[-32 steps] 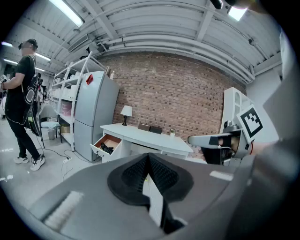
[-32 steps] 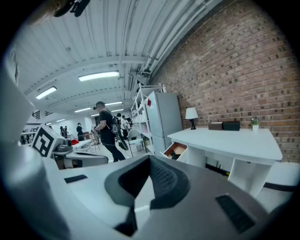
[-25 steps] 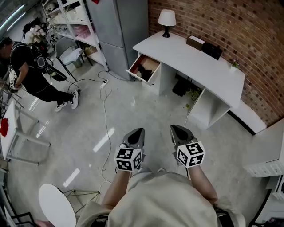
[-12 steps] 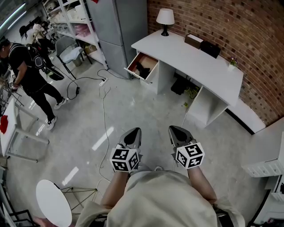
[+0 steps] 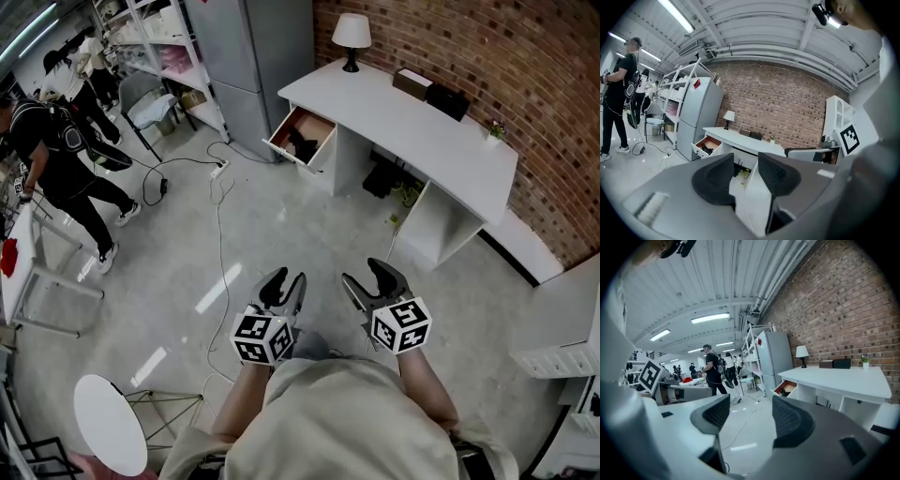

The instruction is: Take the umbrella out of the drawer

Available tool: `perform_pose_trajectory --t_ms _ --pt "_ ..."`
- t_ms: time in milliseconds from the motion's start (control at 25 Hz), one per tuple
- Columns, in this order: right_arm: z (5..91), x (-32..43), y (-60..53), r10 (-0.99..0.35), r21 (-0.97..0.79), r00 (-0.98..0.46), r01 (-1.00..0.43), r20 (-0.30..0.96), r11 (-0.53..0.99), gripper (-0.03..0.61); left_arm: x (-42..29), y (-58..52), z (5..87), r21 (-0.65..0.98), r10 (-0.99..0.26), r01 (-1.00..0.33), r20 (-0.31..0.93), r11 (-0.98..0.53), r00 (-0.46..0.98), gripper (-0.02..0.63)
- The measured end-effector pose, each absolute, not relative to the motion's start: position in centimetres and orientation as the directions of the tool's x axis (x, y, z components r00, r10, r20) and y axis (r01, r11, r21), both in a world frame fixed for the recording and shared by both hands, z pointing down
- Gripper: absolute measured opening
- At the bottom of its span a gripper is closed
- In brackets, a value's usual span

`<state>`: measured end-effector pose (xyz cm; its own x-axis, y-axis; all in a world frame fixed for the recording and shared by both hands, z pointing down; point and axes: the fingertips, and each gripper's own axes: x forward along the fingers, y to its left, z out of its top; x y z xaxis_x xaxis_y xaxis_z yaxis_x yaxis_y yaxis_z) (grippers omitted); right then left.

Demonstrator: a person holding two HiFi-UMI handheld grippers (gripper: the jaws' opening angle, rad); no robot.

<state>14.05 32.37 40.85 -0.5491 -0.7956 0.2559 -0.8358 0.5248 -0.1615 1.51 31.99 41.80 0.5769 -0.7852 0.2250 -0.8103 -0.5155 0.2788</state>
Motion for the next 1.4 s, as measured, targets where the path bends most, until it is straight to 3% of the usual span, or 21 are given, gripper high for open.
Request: perform_pose_trajectory --t_ms 520,1400 --pt "42.0 14.4 26.8 -0.772 -0.196 -0.579 -0.815 0.262 0.545 0.353 2.4 26.2 42.7 0.284 -0.788 -0.809 0.217 -0.514 0.577 0.216" --pt "39.9 9.3 0.4 -0.779 -0.173 -0.568 -0.823 0.265 0.541 0.354 -1.8 0.1 40.8 0.274 -0.763 -0.785 0.209 -0.555 0.612 0.222"
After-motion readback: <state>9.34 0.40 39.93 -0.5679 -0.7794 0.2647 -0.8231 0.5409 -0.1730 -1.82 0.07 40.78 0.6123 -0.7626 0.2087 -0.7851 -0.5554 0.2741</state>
